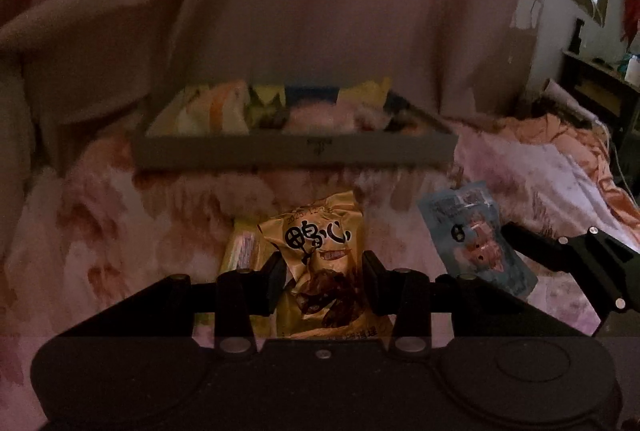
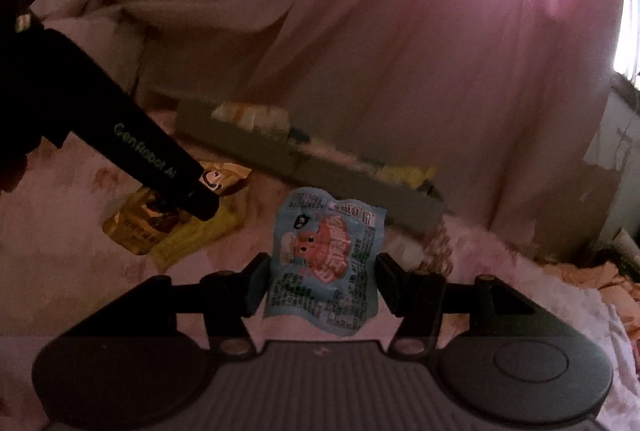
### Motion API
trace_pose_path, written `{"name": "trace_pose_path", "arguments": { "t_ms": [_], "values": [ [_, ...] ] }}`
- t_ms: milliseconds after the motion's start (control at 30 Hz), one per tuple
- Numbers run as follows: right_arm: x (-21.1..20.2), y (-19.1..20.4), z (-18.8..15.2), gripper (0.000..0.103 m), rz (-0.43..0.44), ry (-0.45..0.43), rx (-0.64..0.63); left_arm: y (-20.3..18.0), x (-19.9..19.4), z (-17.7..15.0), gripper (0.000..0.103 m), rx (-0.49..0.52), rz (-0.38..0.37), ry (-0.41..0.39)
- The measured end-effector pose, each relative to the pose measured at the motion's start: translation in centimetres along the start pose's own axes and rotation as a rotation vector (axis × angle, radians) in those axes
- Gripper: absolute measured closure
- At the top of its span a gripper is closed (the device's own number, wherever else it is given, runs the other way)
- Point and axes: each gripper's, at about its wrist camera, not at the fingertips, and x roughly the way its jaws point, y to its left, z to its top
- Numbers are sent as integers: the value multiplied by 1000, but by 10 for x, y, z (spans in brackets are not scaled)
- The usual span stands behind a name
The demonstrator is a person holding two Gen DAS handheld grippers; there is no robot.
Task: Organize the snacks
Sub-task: 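Lift and carry the gold bag and blue packet toward the grey tray, then open both grippers to drop the gold bag and blue packet into the tray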
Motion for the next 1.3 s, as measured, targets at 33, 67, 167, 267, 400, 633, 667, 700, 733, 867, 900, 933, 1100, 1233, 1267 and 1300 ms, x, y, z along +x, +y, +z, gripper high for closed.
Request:
{"name": "trace_pose_path", "arguments": {
  "t_ms": [33,67,167,267,400,633,667,700,733,867,900,933,1100,1233,1267,1300],
  "values": [
    [-1,-2,3,41,-5,-14,1,-2,-2,5,60,5,1,-9],
    [-3,-4,6,41,-13,-32,4,-2,-4,9,60,7,1,-18],
    [-5,-11,16,41,-33,-80,8,-4,-6,24,60,4,1,-50],
    [1,-19,26,41,-50,-123,8,-2,-6,41,60,-13,5,-88],
    [16,-30,39,41,-62,-168,19,2,1,66,60,-34,21,-137],
    [53,-63,57,41,-91,-233,125,1,35,114,60,-61,36,-200],
    [60,-68,62,41,-93,-240,144,1,41,120,60,-61,34,-205],
    [70,-70,65,41,-93,-246,157,0,49,126,60,-62,33,-210],
    [77,-73,68,41,-90,-252,172,-1,55,130,60,-62,32,-213],
    [106,-77,74,41,-82,-238,180,-5,84,139,60,-37,29,-215],
    [111,-75,73,41,-80,-231,176,-4,91,140,60,-41,29,-213],
    [115,-74,71,41,-79,-225,173,-4,96,139,60,-43,27,-211],
    [139,-73,64,41,-74,-184,168,0,125,136,60,-31,32,-186],
    [155,-74,61,41,-67,-144,178,2,138,133,59,-36,34,-160],
    [158,-74,61,41,-62,-134,180,2,140,132,59,-37,33,-154],
    [160,-75,60,41,-57,-124,180,4,144,132,59,-40,34,-148]
  ]
}}
